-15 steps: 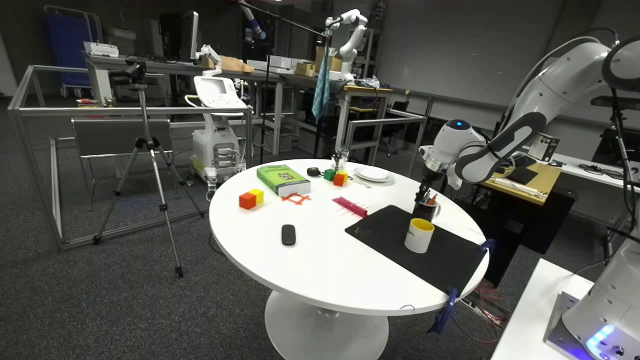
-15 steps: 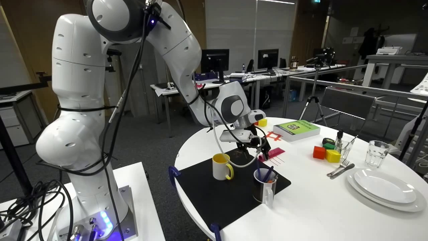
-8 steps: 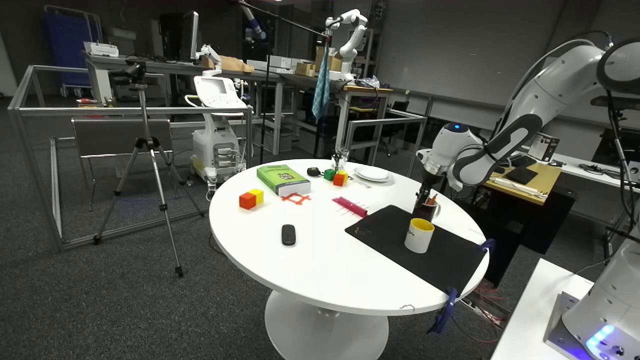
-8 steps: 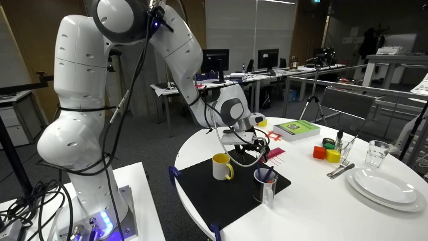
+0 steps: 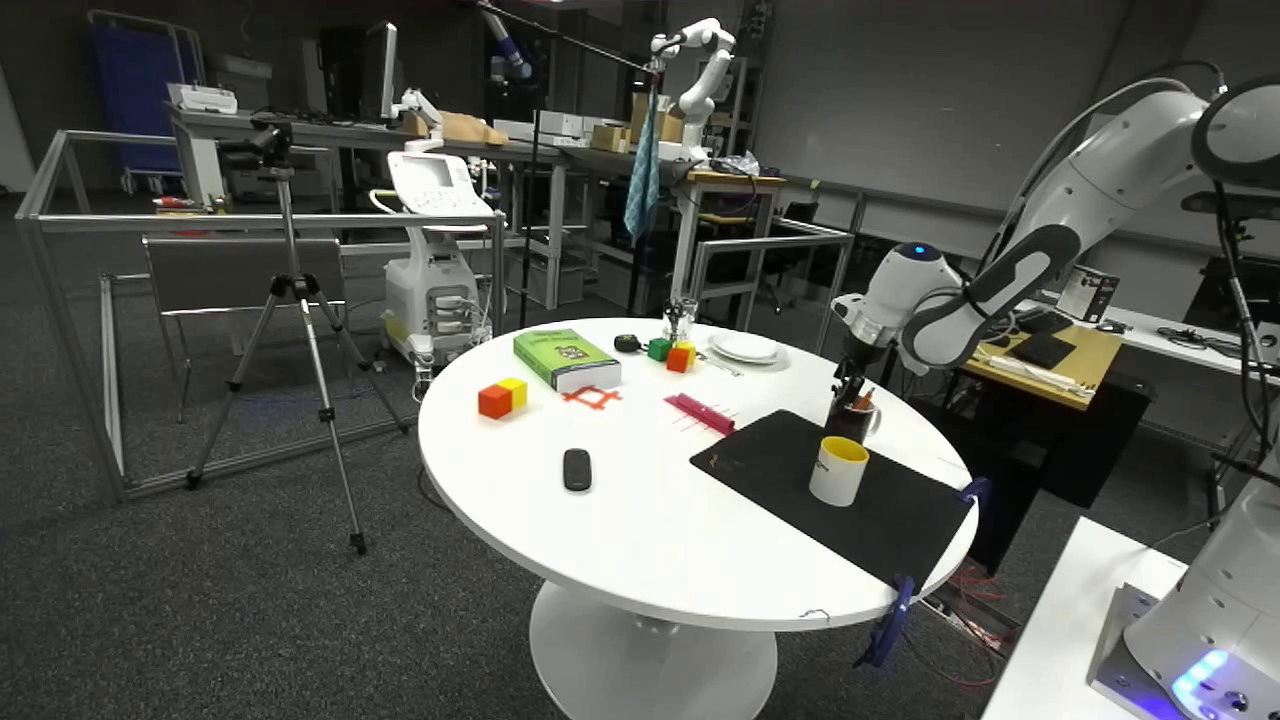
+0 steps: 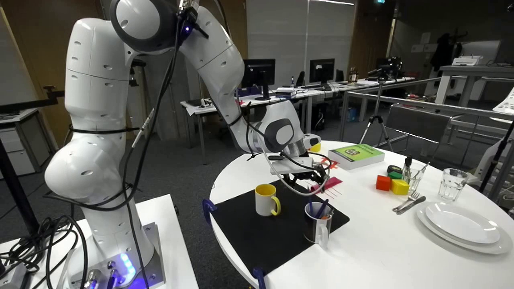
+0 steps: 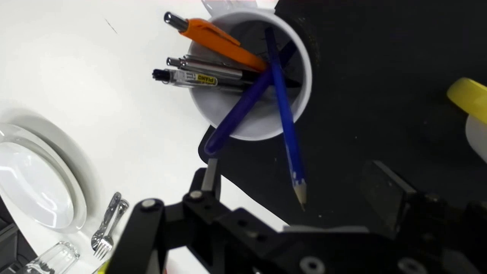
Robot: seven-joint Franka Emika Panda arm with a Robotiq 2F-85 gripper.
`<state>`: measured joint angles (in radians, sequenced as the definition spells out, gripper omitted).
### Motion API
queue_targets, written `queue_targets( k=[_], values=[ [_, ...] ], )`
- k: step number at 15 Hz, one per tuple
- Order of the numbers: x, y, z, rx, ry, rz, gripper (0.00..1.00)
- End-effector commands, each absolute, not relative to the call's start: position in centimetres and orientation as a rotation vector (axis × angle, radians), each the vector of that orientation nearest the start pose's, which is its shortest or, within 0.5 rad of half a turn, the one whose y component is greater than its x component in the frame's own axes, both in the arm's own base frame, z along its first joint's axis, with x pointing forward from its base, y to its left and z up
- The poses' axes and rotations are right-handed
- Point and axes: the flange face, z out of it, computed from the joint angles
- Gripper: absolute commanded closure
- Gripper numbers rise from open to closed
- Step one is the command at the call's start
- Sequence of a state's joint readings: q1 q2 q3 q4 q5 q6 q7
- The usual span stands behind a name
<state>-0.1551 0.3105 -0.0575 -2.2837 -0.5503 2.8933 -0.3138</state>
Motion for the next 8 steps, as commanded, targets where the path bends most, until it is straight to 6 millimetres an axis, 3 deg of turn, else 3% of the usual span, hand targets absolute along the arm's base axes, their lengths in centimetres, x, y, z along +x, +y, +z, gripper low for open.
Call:
queue_targets(
  k=[1,8],
  values=[
    [54.89,-9.14,24.25,-3.168,-1.171,-0.405,0.0],
    [55.44,-9.85,24.24,-3.067,-1.31,-0.391,0.0]
  ],
)
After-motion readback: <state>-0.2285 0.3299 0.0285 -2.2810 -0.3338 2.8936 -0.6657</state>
